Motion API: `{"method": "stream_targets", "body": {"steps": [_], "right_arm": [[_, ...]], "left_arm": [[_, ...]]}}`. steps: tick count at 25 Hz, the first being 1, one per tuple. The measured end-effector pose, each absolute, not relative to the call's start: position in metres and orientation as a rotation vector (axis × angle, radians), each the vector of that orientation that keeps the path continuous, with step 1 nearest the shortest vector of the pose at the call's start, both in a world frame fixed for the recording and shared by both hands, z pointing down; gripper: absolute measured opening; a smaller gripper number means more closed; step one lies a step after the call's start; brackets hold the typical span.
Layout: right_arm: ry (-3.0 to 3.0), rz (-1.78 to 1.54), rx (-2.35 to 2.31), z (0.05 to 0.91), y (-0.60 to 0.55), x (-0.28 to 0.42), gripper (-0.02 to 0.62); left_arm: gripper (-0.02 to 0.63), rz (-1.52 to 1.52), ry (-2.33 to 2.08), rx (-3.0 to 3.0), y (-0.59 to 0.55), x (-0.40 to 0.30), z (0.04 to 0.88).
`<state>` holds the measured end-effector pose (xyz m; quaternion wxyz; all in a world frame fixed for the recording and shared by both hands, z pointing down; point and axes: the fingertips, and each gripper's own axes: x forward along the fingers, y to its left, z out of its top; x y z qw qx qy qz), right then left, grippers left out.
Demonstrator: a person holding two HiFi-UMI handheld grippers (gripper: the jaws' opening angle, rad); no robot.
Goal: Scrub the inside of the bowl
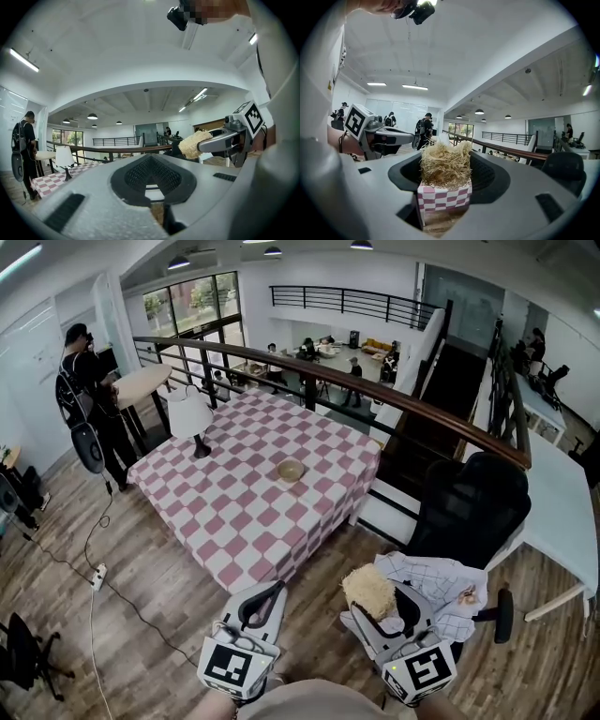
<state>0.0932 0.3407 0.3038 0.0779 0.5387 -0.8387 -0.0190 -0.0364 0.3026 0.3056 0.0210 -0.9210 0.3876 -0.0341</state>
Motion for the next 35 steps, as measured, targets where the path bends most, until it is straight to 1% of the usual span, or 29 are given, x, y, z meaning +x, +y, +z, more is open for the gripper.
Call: {"method": "stream_targets", "body": {"steps": [5, 18, 24, 35], "right_arm": [[-2.516, -0.064, 1.647, 0.304, 0.344, 0.113, 0.261], [-2.544, -0.081, 1.666, 0.306, 0.330, 0.120, 0.261], [-2.534, -0.098, 1.689, 0.309, 0.304, 0.122, 0.261], [-2.486, -0.043, 1.655, 0.336, 0.226, 0.110, 0.261]], "left_arm": [[0.015, 0.020, 1.237, -2.814, 0.307, -0.031, 0.296], [0.015, 0.005, 1.329, -2.711, 0.293, -0.028, 0.288], [0.015, 0.052, 1.359, -2.686, 0.264, -0.030, 0.286], [0.015, -0.034, 1.378, -2.714, 0.184, -0.044, 0.310]]}}
